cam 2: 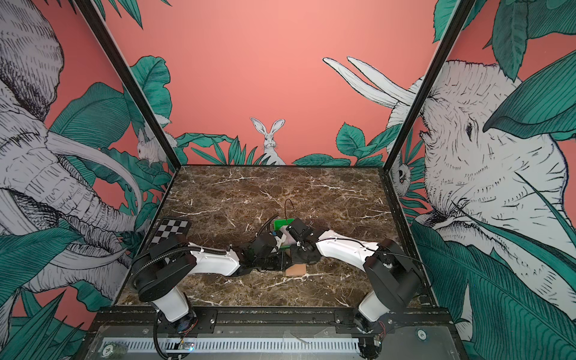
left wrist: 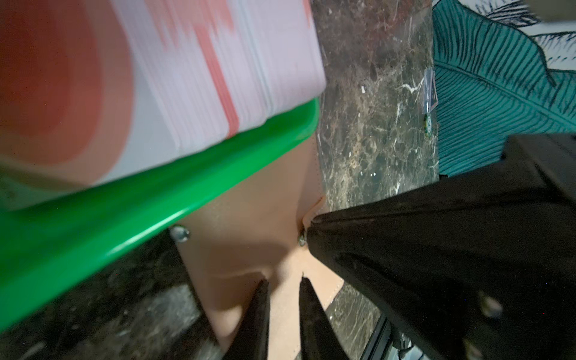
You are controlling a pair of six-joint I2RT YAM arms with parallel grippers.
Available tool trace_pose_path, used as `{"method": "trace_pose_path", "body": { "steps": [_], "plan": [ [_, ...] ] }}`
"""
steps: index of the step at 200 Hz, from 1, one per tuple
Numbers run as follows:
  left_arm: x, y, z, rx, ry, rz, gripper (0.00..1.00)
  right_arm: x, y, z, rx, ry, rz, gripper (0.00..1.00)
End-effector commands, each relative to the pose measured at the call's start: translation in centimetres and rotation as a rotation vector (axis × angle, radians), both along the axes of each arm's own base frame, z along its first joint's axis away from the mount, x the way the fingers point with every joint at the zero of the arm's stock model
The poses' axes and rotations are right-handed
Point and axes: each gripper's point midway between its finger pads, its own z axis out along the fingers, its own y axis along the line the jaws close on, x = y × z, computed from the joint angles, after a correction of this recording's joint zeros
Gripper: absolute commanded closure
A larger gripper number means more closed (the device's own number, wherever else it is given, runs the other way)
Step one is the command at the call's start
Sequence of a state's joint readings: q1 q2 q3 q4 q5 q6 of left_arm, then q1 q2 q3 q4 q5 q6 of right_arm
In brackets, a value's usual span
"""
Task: Insert credit cards into a card holder
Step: Close the button on the card holder.
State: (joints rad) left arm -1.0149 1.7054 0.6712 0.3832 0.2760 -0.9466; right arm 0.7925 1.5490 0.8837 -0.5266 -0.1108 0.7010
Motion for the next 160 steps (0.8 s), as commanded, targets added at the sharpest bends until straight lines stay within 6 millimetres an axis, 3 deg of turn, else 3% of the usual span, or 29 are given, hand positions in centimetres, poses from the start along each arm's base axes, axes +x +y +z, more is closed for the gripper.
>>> {"method": "trace_pose_path", "body": {
  "steps": [1,128,160],
  "plan": [
    [-1.9,2.4,-3.8,0.137,0.074,-0.003,0.80,-2.6,-2.3,-2.4,-0.099,0.104,-0.007,1.00],
    [-1.9,2.2,-3.6,0.139,0.073,-0.006,0.79,-3.4,-2.1,-3.0,-0.100,0.127,0.001,1.00],
    [-1.8,2.2,-3.6,0.140,0.074,-0.006,0.80,-3.8,-2.4,-4.0,-0.128,0.157,0.001,1.00]
  ]
}}
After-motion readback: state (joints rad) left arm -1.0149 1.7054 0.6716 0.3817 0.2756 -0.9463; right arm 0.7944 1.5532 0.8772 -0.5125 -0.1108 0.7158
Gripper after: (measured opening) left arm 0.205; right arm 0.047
